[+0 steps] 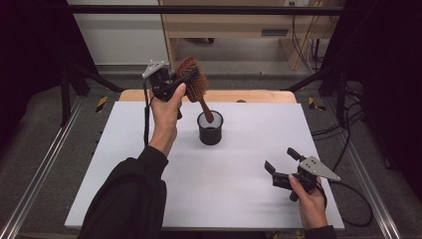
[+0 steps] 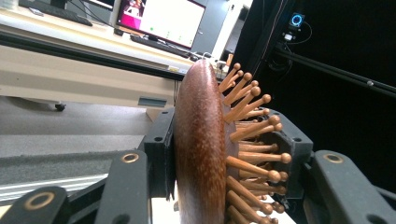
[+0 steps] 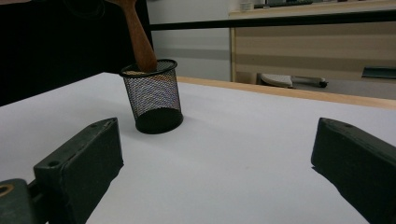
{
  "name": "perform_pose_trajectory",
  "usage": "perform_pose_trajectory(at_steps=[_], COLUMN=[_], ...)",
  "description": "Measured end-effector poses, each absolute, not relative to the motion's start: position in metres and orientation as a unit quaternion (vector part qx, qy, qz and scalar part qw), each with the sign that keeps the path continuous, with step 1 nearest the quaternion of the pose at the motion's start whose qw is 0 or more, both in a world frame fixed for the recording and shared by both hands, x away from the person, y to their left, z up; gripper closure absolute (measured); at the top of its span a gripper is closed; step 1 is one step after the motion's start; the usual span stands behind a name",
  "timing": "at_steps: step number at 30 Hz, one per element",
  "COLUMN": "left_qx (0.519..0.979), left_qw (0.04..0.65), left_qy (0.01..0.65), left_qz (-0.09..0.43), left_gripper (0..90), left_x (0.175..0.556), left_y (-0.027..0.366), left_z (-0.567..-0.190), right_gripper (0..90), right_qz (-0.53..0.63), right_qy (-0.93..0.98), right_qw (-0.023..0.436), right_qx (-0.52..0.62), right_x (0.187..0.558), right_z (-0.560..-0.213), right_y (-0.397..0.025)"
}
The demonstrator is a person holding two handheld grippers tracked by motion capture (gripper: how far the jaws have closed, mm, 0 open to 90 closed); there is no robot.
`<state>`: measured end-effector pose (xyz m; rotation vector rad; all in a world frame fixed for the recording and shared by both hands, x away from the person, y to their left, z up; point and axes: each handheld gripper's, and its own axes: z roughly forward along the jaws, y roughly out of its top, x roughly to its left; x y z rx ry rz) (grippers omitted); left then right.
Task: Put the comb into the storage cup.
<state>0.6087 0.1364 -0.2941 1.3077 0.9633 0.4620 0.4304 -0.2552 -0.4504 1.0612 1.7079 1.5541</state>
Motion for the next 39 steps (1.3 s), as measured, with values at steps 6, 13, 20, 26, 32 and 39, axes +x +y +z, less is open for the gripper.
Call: perform_pose_trajectory(at_steps=[6,13,20,26,32,39], left_qx=[0.582,0.588,0.594,0.603,0.607,0.614], left_qw=[0.663,0.659,0.654,0.647,0.644,0.638], left_qy=[0.426,0.423,0.421,0.418,0.419,0.419], left_qz=[0.202,0.202,0.203,0.205,0.204,0.201], left_gripper=[51.0,51.0,51.0,51.0,50.9,51.0], left_x=[0.609,0.61,0.609,0.609,0.61,0.611], left_y=[0.133,0.13,0.127,0.125,0.123,0.119], left_z=[-0.298,-0.3,-0.303,-0.307,-0.312,-0.318], right_gripper=[2.5,2.5,2.5,2.5,2.5,2.5], right_qz=[0.585,0.586,0.585,0.585,0.585,0.586], right_qy=[0.641,0.641,0.642,0.642,0.642,0.642], right_qw=[0.295,0.294,0.294,0.294,0.294,0.293], right_qx=[0.4,0.399,0.398,0.398,0.398,0.398], right_x=[0.43,0.43,0.43,0.43,0.43,0.43], right_z=[-0.45,-0.45,-0.45,-0.45,-0.45,-0.45], right_y=[-0.255,-0.254,-0.254,-0.254,-0.254,-0.254])
